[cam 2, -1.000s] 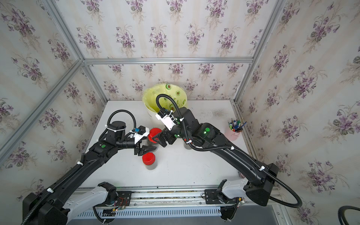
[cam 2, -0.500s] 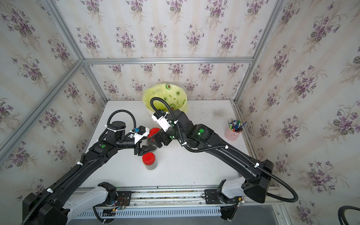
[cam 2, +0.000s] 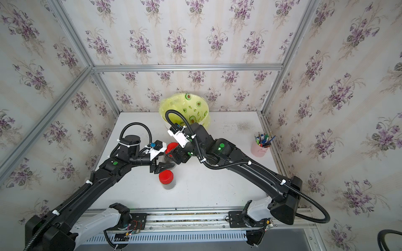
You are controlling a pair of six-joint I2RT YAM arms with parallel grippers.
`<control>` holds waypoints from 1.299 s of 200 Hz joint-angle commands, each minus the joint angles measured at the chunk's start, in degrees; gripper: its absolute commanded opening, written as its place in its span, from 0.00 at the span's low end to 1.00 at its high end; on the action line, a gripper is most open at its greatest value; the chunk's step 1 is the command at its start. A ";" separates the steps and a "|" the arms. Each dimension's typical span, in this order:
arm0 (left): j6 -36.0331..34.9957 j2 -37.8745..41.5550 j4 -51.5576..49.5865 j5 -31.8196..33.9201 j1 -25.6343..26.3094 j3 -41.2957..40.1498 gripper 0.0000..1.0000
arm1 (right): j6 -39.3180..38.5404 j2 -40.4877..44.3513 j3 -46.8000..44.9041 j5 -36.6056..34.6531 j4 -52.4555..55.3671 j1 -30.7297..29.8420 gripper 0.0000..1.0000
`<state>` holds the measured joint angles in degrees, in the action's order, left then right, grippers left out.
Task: Empty moldy tea leaves from jars
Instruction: Unscrew the lid from the jar.
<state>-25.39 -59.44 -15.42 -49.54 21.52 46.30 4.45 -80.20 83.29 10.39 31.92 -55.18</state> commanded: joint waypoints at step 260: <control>-0.94 1.52 0.65 0.27 0.00 0.51 0.44 | 3.32 9.68 -3.67 -4.38 7.14 18.99 0.57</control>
<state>-25.41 -58.22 -15.42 -48.95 21.52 46.30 5.13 -71.83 82.43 3.86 38.98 -40.10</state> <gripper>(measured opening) 0.715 0.626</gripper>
